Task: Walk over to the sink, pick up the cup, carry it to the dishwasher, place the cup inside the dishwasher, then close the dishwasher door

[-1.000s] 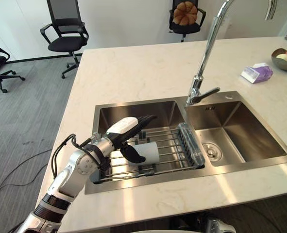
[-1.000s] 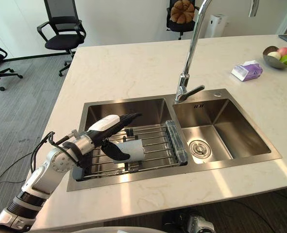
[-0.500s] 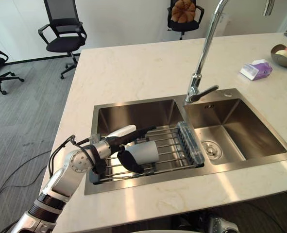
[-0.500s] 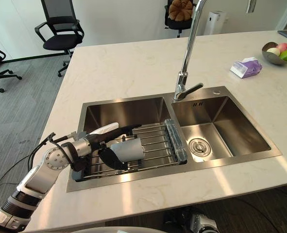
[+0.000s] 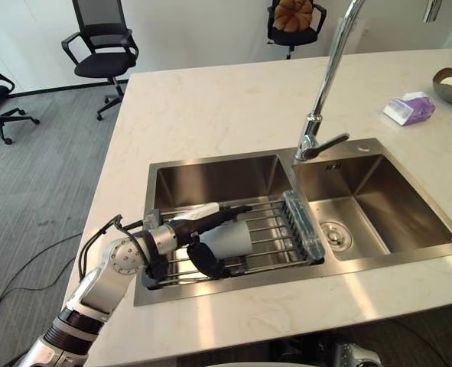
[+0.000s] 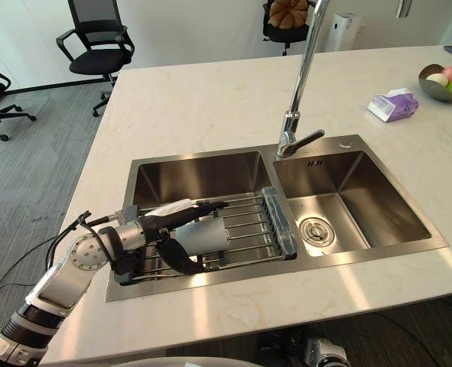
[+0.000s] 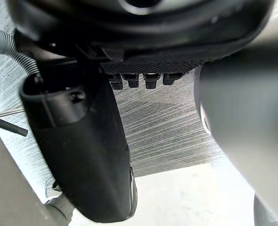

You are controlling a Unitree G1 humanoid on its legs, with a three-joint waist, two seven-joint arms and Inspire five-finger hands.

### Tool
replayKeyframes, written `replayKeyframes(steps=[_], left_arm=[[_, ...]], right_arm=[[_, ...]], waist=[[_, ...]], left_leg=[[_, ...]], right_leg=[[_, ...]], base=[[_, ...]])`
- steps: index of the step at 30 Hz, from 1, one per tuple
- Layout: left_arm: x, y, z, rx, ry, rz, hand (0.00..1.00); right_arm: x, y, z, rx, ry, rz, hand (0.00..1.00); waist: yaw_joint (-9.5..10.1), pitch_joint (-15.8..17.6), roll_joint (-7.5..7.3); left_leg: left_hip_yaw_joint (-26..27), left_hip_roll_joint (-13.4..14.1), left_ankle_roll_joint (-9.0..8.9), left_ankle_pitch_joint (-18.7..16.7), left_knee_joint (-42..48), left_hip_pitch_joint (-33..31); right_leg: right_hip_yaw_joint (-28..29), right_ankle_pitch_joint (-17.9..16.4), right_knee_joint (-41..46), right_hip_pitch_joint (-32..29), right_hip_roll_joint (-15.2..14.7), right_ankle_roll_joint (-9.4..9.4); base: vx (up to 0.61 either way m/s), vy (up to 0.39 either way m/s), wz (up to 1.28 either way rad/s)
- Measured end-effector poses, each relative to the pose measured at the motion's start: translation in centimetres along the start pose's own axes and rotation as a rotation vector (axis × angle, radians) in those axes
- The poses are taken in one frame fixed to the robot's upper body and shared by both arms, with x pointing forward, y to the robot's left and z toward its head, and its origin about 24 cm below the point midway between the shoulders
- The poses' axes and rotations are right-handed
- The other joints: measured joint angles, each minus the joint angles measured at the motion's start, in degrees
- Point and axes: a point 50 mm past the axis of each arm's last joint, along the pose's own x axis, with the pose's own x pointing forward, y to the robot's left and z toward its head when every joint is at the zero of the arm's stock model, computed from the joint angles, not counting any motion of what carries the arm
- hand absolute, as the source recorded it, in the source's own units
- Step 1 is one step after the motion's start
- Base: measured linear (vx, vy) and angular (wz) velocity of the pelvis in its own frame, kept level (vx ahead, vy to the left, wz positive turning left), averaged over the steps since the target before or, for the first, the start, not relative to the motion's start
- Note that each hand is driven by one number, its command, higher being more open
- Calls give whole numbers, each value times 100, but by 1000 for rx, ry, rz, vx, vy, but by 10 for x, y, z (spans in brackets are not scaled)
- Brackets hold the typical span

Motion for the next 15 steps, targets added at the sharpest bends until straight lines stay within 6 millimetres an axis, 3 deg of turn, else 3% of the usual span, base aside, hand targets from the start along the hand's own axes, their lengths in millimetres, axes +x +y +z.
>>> replayKeyframes(steps=[15], left_arm=[[19,-3,-5,-11,55,53,100]], right_arm=[[0,0,-1,-38,28,-7,100]], waist=[[5,-17,3]], left_leg=[[-15,-40,-1,0,29,9]], right_leg=[[-9,8,-1,31,-49,11]], base=[[0,0,0]])
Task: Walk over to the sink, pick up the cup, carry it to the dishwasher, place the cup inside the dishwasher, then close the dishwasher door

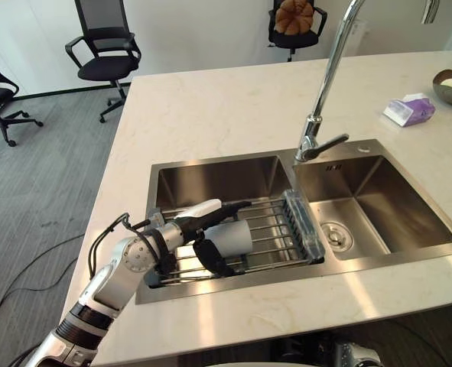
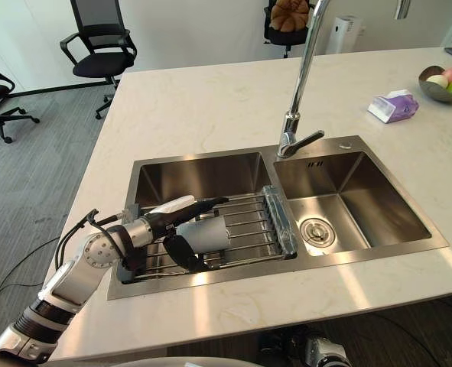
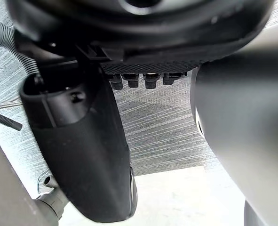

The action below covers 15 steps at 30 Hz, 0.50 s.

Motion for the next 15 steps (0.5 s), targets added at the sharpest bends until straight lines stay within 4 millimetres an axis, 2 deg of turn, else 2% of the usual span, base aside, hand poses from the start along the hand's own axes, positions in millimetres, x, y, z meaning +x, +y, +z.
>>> replayKeyframes(steps=[3,7,15], left_arm=[[5,-2,-4,-74,22,-1,100],[11,-8,-21,-255,91,-24,100],[14,-17,-39,-454,158,-63,100]], right_arm=[[0,0,0,-2,6,-2,100],[0,-1,-1,-18,26,-6,100],[-1,-1,-3,-15,57,-9,100]], waist=[[0,-7,-4],[0,-87,-9],[-3,-194,-40]], left_leg=[[2,-39,0,0,4,-1],[16,-107,2,-1,4,-10],[66,-152,14,-11,5,0]], right_leg=[[9,13,0,0,-34,19],[48,40,0,-12,-67,57],[146,66,0,-32,-98,92]], base=[[0,0,0],[0,0,0],[-29,3,-4]])
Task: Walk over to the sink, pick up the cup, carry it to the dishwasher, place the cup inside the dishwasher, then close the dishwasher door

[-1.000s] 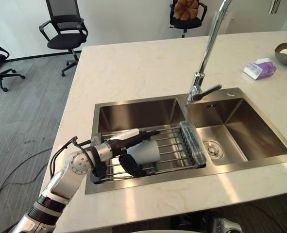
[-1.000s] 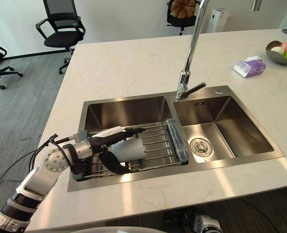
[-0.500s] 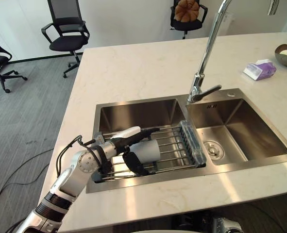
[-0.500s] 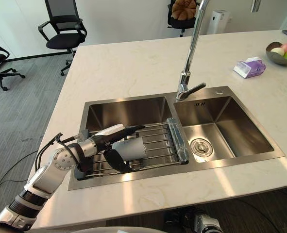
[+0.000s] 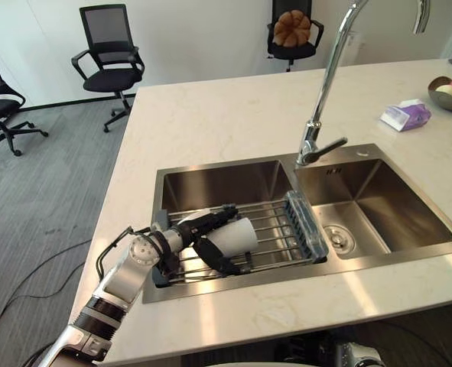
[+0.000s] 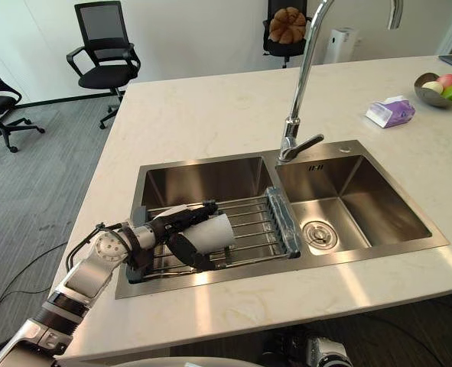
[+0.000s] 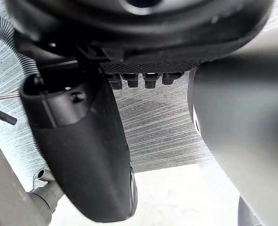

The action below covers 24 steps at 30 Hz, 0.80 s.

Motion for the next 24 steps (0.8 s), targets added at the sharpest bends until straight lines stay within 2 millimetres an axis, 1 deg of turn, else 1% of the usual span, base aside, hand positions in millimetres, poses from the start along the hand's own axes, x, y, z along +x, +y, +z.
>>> replayKeyframes(steps=[5,11,15,18,20,24], left_arm=[[1,1,-6,-36,22,-5,100],[2,-1,-8,-44,23,9,100],[2,-7,-11,-84,17,33,100],[6,-14,-16,-186,20,73,100],[11,-22,-16,-257,9,111,100],[14,-27,-17,-282,17,154,100]], right_arm=[[0,0,0,-13,14,0,100],[-1,1,1,-20,15,2,100],[0,2,0,-36,26,5,100],[0,3,0,-37,26,6,100],[0,4,1,-39,32,6,100],[-1,4,2,-41,41,8,100]], waist=[[0,-22,-13],[1,-38,-15],[11,-90,-15],[14,-107,-20],[30,-107,-20],[24,-107,-21]], left_leg=[[52,-7,5,-8,-1,28],[86,-24,26,-20,0,41],[85,-40,36,-26,-2,39],[86,-51,42,-29,-2,39],[83,-48,43,-30,-2,37],[93,-25,43,-30,1,37]], right_leg=[[50,10,0,1,2,12],[66,12,0,0,-8,15],[63,13,0,0,-26,16],[66,13,0,-2,-35,17],[64,13,0,-2,-34,17],[73,13,0,-7,-8,17]], base=[[-31,-9,-5],[-30,-8,-3],[0,0,0],[0,0,0],[0,0,0],[0,0,0]])
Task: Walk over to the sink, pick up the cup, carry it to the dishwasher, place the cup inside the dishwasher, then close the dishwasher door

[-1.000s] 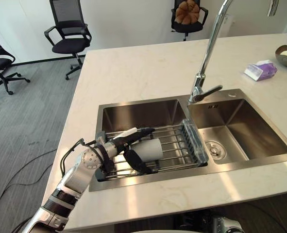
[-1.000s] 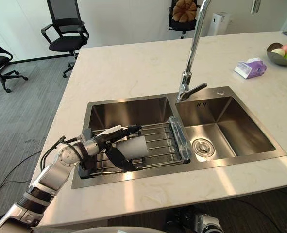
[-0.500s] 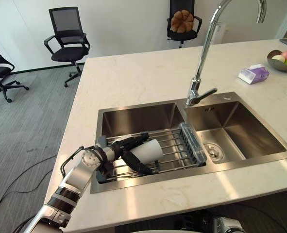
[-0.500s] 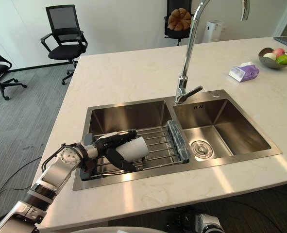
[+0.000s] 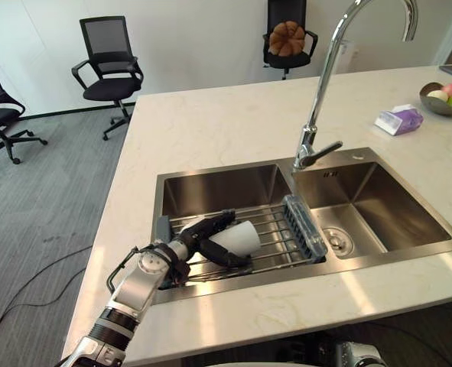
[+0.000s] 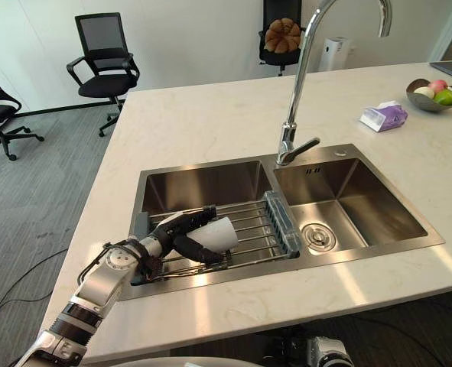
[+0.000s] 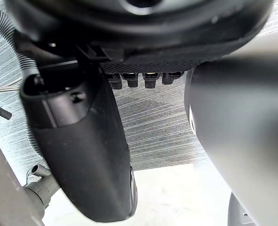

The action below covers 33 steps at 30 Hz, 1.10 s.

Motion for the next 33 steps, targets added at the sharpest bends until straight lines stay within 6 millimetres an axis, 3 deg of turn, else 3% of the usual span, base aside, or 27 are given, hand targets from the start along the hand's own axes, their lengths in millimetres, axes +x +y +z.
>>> replayKeyframes(steps=[8,12,13,17,23,26,33], left_arm=[[-2,-2,-4,36,-7,27,100],[-4,-8,-4,231,-26,52,100],[-5,-9,-3,298,-33,61,0],[-11,-8,6,622,-24,83,0],[-16,-3,21,838,-36,63,0],[-18,1,28,895,-37,61,0],[-20,1,28,889,-65,59,0]], right_arm=[[-1,2,2,-17,12,4,100],[-1,3,3,-36,15,5,100],[-1,3,3,-50,16,5,100],[-1,4,3,-70,17,9,100],[0,6,3,-92,-4,15,100],[1,9,6,-120,-27,24,100],[1,9,6,-131,-35,23,100]], waist=[[-12,2,-4],[-15,3,-6],[-16,4,-7],[-49,5,-6],[-118,11,0],[-204,88,-33],[-193,129,-40]], left_leg=[[28,26,-16,-11,-2,3],[54,39,-21,-24,-2,3],[65,41,-20,-26,-2,1],[126,64,-22,-29,-7,-17],[125,109,-52,-51,-11,-5],[126,108,-52,-51,-13,6],[71,127,-52,-51,-5,-2]], right_leg=[[44,0,0,-4,34,0],[69,0,0,-17,52,-1],[80,0,0,-27,56,-1],[124,0,0,-96,91,-1],[86,-1,0,-93,124,1],[73,-2,0,-80,101,1],[-4,-3,0,-55,102,2]], base=[[-4,-3,-1],[0,0,-2],[0,0,-9],[-2,-12,-8],[0,-3,-1],[-27,-7,0],[-21,-11,4]])
